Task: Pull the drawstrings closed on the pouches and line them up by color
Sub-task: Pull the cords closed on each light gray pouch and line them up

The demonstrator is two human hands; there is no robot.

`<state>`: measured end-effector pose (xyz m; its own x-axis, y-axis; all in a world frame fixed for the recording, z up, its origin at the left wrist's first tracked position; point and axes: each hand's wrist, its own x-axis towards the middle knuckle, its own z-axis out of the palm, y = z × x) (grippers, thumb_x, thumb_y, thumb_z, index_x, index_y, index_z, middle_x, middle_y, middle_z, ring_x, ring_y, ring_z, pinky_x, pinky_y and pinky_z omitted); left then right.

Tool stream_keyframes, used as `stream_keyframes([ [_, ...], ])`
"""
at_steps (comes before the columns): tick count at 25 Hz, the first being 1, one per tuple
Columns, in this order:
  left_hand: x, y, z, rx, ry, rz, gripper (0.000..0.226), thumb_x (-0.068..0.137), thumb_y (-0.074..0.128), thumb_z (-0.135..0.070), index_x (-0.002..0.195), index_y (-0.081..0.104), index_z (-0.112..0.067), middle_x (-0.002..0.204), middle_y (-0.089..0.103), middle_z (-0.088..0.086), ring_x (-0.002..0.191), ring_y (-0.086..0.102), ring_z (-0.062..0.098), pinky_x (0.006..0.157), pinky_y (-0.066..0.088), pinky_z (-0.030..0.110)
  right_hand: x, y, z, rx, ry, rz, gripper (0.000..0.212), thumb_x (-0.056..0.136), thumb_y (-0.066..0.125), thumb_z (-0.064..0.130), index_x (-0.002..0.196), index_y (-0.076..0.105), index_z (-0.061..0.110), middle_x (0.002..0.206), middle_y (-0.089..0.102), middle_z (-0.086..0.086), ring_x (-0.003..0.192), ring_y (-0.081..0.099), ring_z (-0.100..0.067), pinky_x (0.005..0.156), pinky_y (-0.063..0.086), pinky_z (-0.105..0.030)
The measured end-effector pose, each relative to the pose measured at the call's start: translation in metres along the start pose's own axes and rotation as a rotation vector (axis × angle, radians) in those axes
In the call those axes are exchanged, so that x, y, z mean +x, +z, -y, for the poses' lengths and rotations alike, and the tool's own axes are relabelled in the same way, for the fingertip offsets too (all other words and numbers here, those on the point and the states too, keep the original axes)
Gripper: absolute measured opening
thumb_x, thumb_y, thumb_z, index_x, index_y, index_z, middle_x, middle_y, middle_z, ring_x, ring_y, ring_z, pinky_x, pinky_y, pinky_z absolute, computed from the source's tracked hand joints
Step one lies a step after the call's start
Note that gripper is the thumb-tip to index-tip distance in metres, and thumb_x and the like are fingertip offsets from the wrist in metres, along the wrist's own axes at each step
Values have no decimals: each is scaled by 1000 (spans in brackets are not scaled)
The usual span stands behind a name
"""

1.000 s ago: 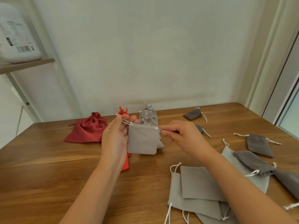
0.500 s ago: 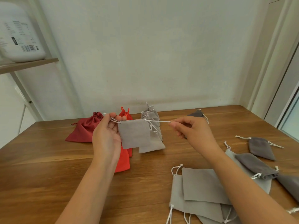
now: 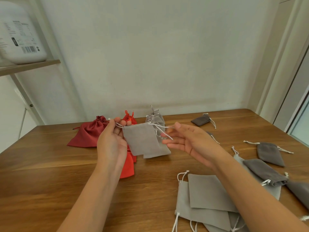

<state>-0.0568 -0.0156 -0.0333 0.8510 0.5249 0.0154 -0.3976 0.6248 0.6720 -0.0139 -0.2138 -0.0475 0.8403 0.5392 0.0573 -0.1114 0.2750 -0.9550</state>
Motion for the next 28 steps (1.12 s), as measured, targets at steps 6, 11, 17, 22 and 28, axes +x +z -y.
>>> stream_keyframes([
  [6,0,0,2,5,7,9,28,102,40,-20,81,57,-12,59,60,-2,64,64,12,72,56,23,-1,3,-4,-147,-21,-27,32,75,68,19,104,70,6,89,73,-11,73,67,-14,67,55,-20],
  [11,1,0,1,7,4,18,28,101,41,-20,80,58,-11,60,61,-1,65,64,13,72,57,23,-1,1,-3,-404,-104,-38,15,86,64,13,97,74,12,66,66,3,59,54,-4,58,46,-14],
  [17,5,-3,-4,16,43,27,30,102,40,-22,78,55,-12,58,60,-3,60,64,11,76,53,26,-4,0,0,-718,-153,-13,16,92,59,23,88,75,25,63,61,10,62,52,-2,61,45,-12],
  [22,11,-9,-8,12,91,26,27,101,41,-22,80,55,-12,58,57,-4,59,61,10,84,50,29,-7,-1,6,-864,-240,73,26,100,44,21,85,64,13,65,54,20,65,48,2,64,42,-14],
  [28,14,-12,-18,21,67,-31,30,102,37,-19,76,51,-15,45,34,-10,42,31,4,39,35,14,-16,2,13,-877,-155,152,28,101,40,22,80,54,9,70,51,9,68,47,-4,68,41,-19],
])
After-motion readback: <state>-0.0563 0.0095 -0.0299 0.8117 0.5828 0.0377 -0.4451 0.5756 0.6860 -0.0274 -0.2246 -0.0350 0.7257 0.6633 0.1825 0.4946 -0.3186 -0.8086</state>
